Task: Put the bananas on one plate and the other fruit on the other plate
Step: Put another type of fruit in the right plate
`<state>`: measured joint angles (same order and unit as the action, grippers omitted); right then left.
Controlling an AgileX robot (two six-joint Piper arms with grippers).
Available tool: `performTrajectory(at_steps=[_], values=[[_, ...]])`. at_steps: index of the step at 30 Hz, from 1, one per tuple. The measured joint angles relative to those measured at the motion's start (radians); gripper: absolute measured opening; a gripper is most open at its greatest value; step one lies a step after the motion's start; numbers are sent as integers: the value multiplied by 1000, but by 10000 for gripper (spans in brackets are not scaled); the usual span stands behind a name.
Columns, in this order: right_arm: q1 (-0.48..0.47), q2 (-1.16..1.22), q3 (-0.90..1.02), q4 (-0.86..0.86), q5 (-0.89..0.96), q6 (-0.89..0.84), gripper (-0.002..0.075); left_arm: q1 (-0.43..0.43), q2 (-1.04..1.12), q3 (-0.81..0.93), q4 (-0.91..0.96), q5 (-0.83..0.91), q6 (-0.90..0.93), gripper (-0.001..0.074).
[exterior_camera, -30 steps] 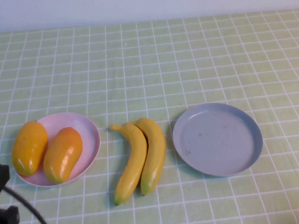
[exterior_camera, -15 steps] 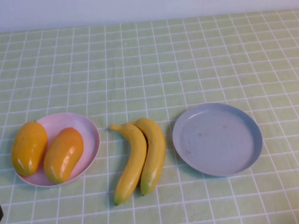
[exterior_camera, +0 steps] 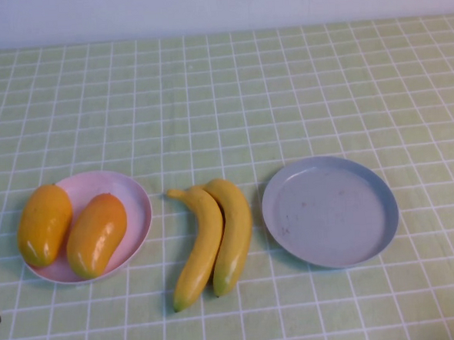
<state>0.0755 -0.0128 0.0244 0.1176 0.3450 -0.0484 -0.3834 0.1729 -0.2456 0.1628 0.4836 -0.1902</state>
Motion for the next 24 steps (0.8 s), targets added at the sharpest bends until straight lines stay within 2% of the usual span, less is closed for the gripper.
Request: performTrajectory(at_steps=[4, 11, 14, 20, 24], values=[[0, 0, 0, 0, 0, 0, -15, 42, -35, 12, 8, -79, 48, 4], [0, 0, 0, 0, 1, 0, -15, 303, -139, 47, -136, -206, 275, 4], [0, 0, 0, 0, 1, 0, -15, 367, -177, 123, -173, -325, 291, 4], [0, 0, 0, 0, 1, 0, -15, 376, -182, 250, -192, -474, 275, 4], [0, -2, 0, 0, 1, 0, -15, 376, -184, 269, -195, -417, 239, 4]])
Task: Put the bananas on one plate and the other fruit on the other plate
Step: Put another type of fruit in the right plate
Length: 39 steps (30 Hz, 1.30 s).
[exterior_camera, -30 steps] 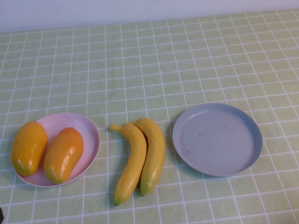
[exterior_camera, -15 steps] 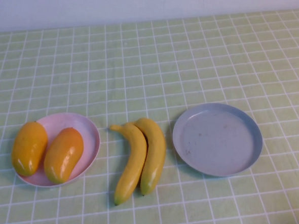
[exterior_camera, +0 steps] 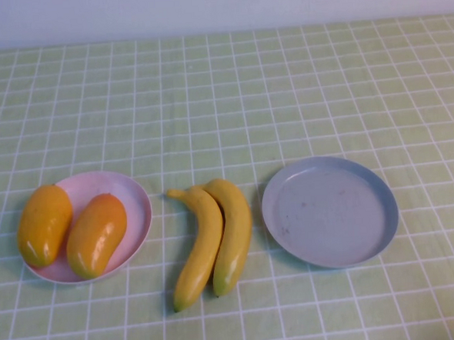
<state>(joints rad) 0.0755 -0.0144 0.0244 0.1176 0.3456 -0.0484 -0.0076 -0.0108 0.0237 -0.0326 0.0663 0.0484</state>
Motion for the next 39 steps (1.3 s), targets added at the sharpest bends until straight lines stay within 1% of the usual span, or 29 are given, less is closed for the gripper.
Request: performTrajectory(at_steps=[2, 6, 9, 37, 39], values=[[0, 0, 0, 0, 0, 0, -15, 0, 0, 0, 0, 53, -4, 4], [0, 0, 2, 0, 0, 0, -15, 0, 0, 0, 11, 223, -11, 4], [0, 0, 2, 0, 0, 0, -15, 0, 0, 2, 27, 298, -11, 4], [0, 0, 2, 0, 0, 0, -15, 0, 0, 2, 44, 304, -19, 4], [0, 0, 2, 10, -36, 0, -15, 0, 0, 2, 44, 304, -19, 4]])
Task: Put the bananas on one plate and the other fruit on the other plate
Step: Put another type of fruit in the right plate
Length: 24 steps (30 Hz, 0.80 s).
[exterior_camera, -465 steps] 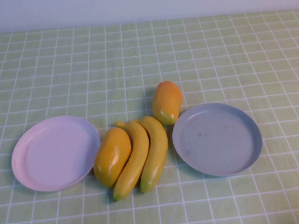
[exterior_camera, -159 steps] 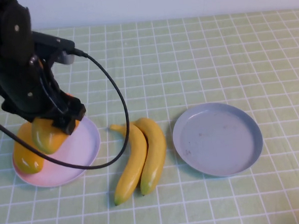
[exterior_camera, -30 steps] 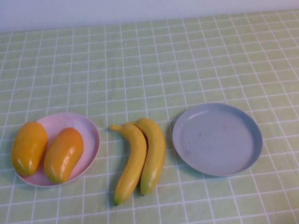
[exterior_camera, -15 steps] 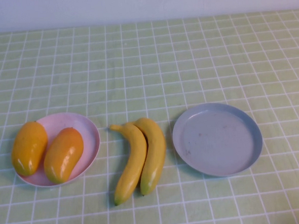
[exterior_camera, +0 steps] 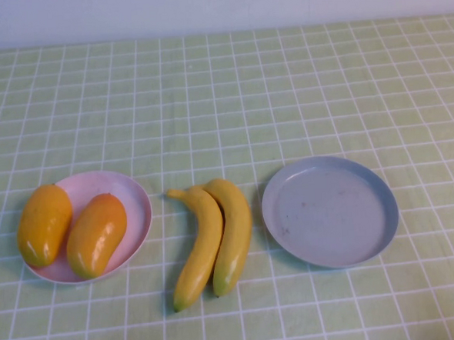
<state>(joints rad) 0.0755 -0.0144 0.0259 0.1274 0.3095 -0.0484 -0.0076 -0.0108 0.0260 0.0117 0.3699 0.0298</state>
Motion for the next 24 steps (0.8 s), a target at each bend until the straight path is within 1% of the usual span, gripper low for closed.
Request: performTrajectory(at_steps=[3, 8, 13, 16, 19, 22, 24], values=[[0, 0, 0, 109, -114, 0, -15, 0, 0, 0, 0, 0, 0, 4], [0, 0, 0, 351, -310, 0, -15, 0, 0, 0, 0, 0, 0, 4], [0, 0, 0, 448, -376, 0, -15, 0, 0, 0, 0, 0, 0, 4], [0, 0, -3, 529, -330, 0, -15, 0, 0, 0, 0, 0, 0, 4], [0, 35, -77, 591, -190, 0, -15, 0, 0, 0, 0, 0, 0, 4], [0, 171, -215, 586, -41, 0, -15, 0, 0, 0, 0, 0, 0, 4], [0, 276, -308, 543, 83, 0, -15, 0, 0, 0, 0, 0, 0, 4]])
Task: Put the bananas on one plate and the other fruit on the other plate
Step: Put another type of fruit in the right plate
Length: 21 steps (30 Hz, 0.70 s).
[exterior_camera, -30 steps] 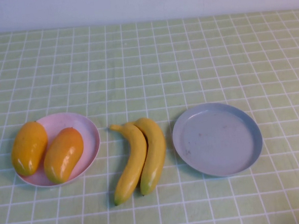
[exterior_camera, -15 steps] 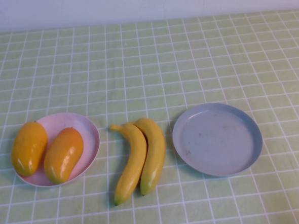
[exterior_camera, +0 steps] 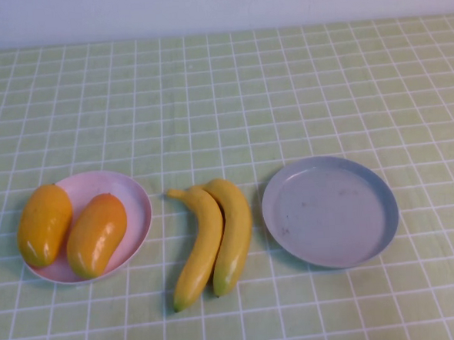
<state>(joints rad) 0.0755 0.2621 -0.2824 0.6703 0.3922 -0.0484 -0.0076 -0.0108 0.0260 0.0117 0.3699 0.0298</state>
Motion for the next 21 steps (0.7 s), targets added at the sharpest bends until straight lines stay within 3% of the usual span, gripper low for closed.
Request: performTrajectory(at_steps=[7, 14, 17, 21], values=[[0, 409, -292, -140, 348, -46, -15, 0, 0, 0, 0, 0, 0, 4], [12, 716, -477, -158, 464, -116, -15, 0, 0, 0, 0, 0, 0, 4], [67, 801, -521, -158, 455, -118, -15, 0, 0, 0, 0, 0, 0, 4], [248, 958, -601, -160, 403, -113, -15, 0, 0, 0, 0, 0, 0, 4]])
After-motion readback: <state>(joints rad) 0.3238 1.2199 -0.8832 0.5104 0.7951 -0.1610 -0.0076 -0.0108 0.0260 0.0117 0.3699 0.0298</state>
